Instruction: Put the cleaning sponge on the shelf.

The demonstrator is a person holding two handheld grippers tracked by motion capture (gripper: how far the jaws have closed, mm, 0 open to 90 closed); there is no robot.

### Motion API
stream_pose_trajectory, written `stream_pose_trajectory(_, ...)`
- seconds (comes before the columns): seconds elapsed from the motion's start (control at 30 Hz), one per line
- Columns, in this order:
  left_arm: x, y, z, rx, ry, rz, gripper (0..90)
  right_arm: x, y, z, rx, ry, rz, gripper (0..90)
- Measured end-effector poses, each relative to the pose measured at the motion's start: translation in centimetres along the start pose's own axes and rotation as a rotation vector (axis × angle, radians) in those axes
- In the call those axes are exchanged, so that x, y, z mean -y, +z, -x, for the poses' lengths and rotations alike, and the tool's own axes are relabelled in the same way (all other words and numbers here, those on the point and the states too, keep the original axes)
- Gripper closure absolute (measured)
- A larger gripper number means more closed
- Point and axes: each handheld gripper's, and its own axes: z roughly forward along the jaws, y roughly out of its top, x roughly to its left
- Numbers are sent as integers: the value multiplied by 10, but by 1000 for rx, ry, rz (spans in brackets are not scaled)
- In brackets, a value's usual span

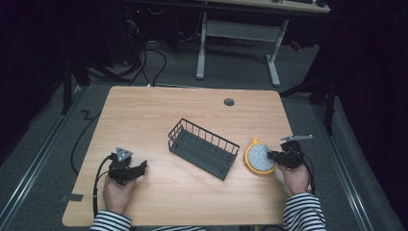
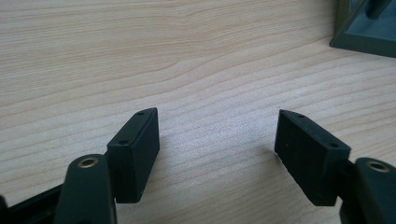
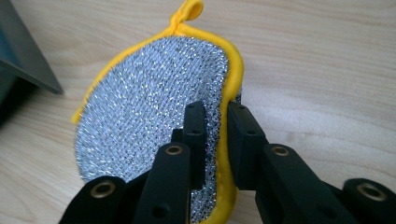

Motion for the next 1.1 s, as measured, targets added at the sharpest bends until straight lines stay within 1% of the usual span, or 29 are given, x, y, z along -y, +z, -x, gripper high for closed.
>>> stream_pose_trajectory(0.07,0,0,1,-4,12,-5,316,-1,-3,-1,1,-4,6,793)
stream_pose_trajectory(0.13,0,0,2,-6,19,-5,314,-5,-8,-3,6,-20,12,793)
stream_pose_trajectory(0.2,0,0,2,-3,16,-4,314,-9,-13,-5,11,-38,20,793)
stream_pose_trajectory(0.27,0,0,1,0,12,-4,314,-13,-18,-6,2,-41,39,793)
stream_pose_trajectory(0.47,0,0,1,4,8,-2,314,-20,-24,-11,-8,-55,65,793)
stream_pose_trajectory(0.57,0,0,0,7,4,0,314,-26,-29,-16,-4,-71,79,794)
stream_pose_trajectory(0.73,0,0,1,2,11,-3,328,-38,-38,-18,-4,-88,103,796)
stream_pose_trajectory(0.8,0,0,1,0,12,-3,330,-42,-40,-18,-14,-92,113,796)
stream_pose_trajectory(0.9,0,0,1,1,12,-3,327,-48,-43,-21,-13,-101,122,796)
stream_pose_trajectory(1.1,0,0,1,2,12,-3,324,-59,-50,-27,-31,-116,147,796)
